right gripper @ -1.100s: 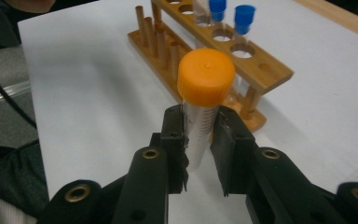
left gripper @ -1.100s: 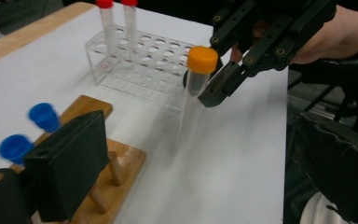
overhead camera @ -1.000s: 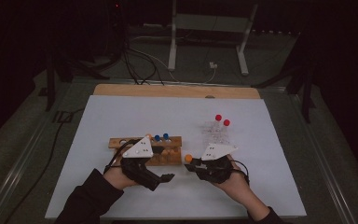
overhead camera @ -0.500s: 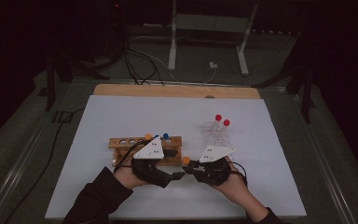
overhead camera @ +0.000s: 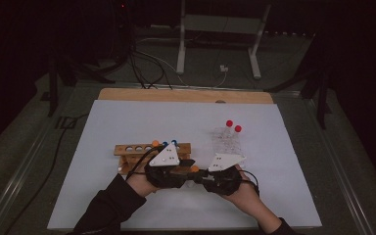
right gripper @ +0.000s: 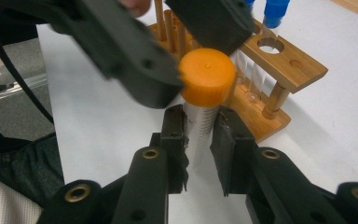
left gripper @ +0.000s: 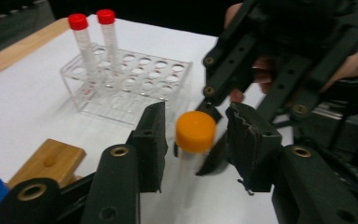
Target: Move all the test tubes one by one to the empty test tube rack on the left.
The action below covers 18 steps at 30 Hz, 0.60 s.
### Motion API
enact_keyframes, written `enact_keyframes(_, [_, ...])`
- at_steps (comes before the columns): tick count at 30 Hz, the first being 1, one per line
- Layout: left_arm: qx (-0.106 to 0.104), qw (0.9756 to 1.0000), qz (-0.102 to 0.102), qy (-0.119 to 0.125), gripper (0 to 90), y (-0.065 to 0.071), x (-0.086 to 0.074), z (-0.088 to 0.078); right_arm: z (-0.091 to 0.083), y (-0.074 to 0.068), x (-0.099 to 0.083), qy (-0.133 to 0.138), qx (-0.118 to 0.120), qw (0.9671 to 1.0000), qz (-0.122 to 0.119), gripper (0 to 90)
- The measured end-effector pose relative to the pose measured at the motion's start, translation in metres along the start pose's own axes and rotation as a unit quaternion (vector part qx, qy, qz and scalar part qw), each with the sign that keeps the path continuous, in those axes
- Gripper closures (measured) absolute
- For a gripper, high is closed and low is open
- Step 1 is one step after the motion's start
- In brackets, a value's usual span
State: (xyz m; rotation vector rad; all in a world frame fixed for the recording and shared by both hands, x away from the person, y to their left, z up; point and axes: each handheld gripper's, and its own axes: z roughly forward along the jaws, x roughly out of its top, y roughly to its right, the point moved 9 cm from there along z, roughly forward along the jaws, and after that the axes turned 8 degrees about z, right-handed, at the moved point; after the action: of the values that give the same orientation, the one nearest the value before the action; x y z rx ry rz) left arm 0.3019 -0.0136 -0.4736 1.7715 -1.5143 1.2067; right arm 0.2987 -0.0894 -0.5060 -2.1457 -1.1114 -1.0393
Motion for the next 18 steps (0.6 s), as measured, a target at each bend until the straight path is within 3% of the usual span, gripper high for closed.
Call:
enact_keyframes(7, [0.002,0.9999,0.013,-0.01,69.7,0.0019,-0.0011,0.0035,-0.0004,-0.0008,0.0001,0.0,0.001,1.0,0.001,74.8])
enact_keyframes(18, [0.008,0.9997,0.02,-0.009,71.8,-0.0008,0.0002,0.0012,0.0001,-0.0004,0.0014,0.005,0.002,1.0,0.004,73.1])
